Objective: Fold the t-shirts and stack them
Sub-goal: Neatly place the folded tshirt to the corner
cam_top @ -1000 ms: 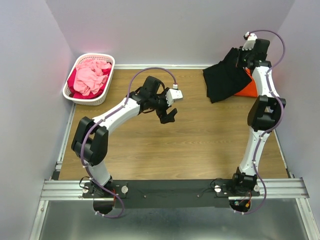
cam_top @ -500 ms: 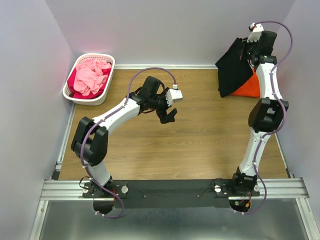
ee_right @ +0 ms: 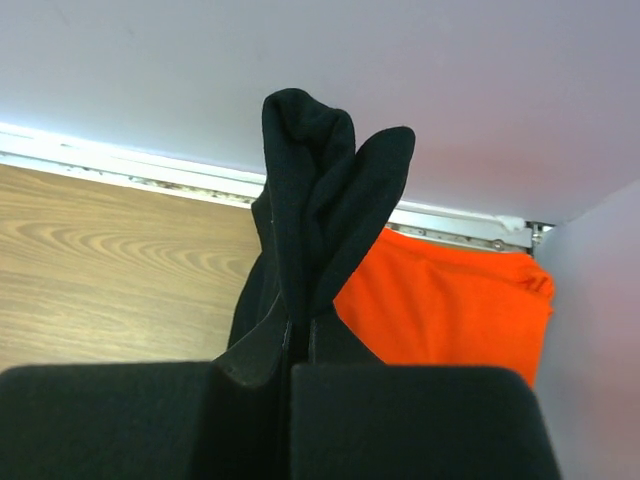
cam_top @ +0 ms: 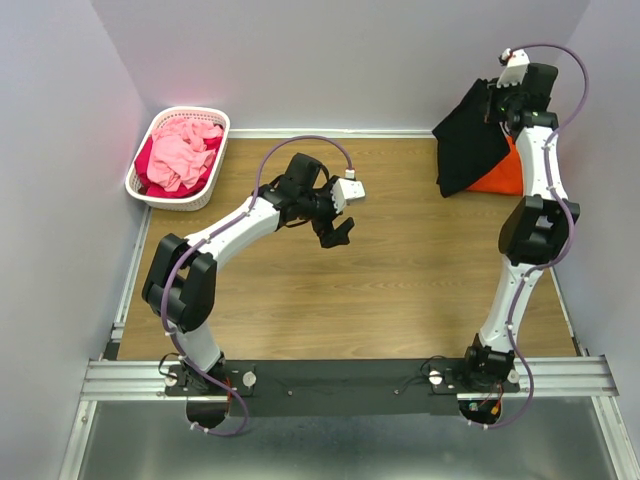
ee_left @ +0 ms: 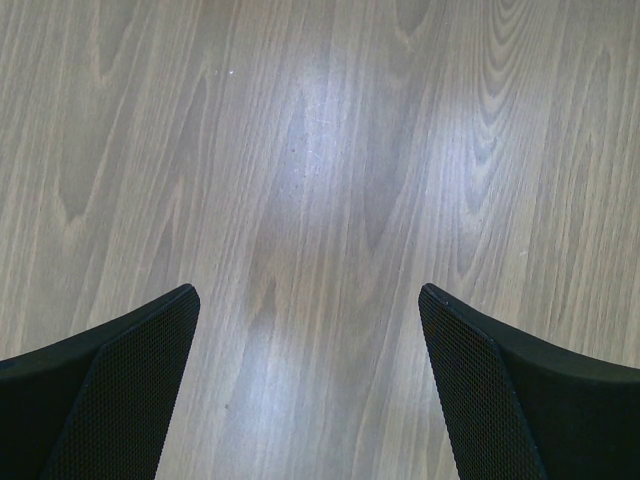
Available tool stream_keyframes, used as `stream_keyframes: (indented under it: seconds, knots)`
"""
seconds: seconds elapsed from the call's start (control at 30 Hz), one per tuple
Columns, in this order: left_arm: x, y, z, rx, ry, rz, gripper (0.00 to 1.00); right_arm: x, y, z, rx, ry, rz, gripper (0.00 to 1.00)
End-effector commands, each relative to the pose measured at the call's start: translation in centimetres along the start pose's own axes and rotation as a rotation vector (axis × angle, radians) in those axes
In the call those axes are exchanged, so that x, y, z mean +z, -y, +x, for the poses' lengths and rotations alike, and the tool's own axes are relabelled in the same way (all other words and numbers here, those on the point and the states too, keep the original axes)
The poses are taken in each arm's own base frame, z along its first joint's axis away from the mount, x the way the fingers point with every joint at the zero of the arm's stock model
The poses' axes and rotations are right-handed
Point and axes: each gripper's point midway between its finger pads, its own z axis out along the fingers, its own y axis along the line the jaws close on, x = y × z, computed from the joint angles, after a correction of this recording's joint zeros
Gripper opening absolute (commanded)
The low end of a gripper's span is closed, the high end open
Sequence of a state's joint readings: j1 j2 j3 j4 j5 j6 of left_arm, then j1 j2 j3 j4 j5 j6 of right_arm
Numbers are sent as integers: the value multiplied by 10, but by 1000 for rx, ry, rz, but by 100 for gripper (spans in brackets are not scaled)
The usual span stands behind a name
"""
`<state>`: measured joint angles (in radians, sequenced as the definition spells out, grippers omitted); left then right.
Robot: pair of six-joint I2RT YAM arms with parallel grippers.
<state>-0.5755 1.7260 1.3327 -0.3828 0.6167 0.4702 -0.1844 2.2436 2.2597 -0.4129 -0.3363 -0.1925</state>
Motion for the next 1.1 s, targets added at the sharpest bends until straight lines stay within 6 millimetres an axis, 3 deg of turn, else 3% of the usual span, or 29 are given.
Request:
stream_keyframes:
  seconds: [0.0,0.2,0.27,0.7,0.93,1.07]
  knots:
    - [-9,-4,-10,26,14,-34,98,-29,21,-39,-78,73,52,0]
    - [-8,-3,-6,17,5,-31,98,-21,52,-18,-108,48,67,1]
    - [-7,-1,-4,12,0,-23,98,-12,63,-1,-125,25,65,1]
    - [-1,3,6,-18,-28,11,98,31,89,84,-227,-72,-19,1]
    - [2,7,10,-38,-25,30,98,43,111,111,-267,-90,9,1]
    - [3,12,14,-52,-24,49,98,45,119,113,-294,-86,24,6]
